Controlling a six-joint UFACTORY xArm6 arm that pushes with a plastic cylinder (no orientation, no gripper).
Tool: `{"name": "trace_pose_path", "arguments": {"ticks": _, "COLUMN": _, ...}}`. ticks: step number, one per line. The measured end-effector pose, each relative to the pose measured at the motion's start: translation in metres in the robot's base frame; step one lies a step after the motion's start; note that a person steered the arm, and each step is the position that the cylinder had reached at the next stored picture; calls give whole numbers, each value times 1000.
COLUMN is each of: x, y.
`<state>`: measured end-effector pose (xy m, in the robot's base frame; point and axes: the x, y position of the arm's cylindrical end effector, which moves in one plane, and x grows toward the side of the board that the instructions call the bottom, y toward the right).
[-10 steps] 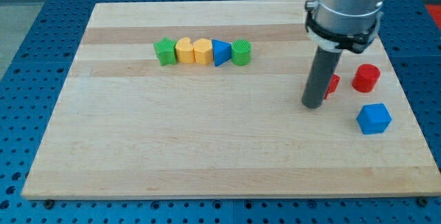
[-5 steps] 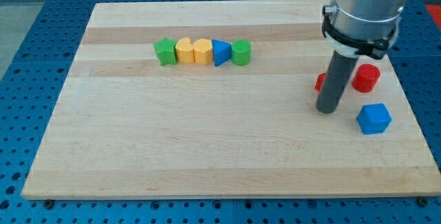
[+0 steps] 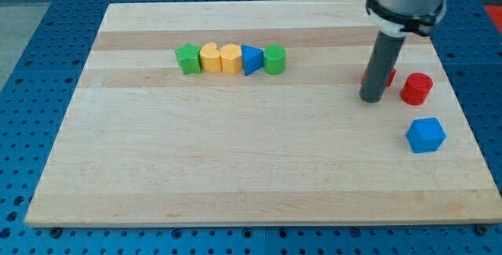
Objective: Push red star above red circle
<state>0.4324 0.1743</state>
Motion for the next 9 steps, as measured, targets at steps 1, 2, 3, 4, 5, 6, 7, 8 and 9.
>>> {"name": "trace_pose_path", "arguments": {"ticks": 1, "x": 0, "y": 3}}
{"name": "trace_pose_path", "arguments": {"ticks": 2, "x": 1, "y": -1}}
{"name": "trace_pose_path", "arguments": {"ticks": 3, "x": 17, "y": -28}}
{"name": "trace_pose_path", "arguments": {"ticks": 4, "x": 4, "y": -33}}
{"name": "trace_pose_path", "arguments": {"ticks": 5, "x": -5, "y": -33}}
{"name": "trace_pose_path", "arguments": {"ticks": 6, "x": -28, "y": -33}}
{"name": "trace_pose_path", "arguments": {"ticks": 7, "x": -35, "y": -33}}
{"name": "trace_pose_path", "arguments": {"ticks": 8, "x": -35, "y": -29}}
{"name": "trace_pose_path", "arguments": {"ticks": 9, "x": -37, "y": -6}}
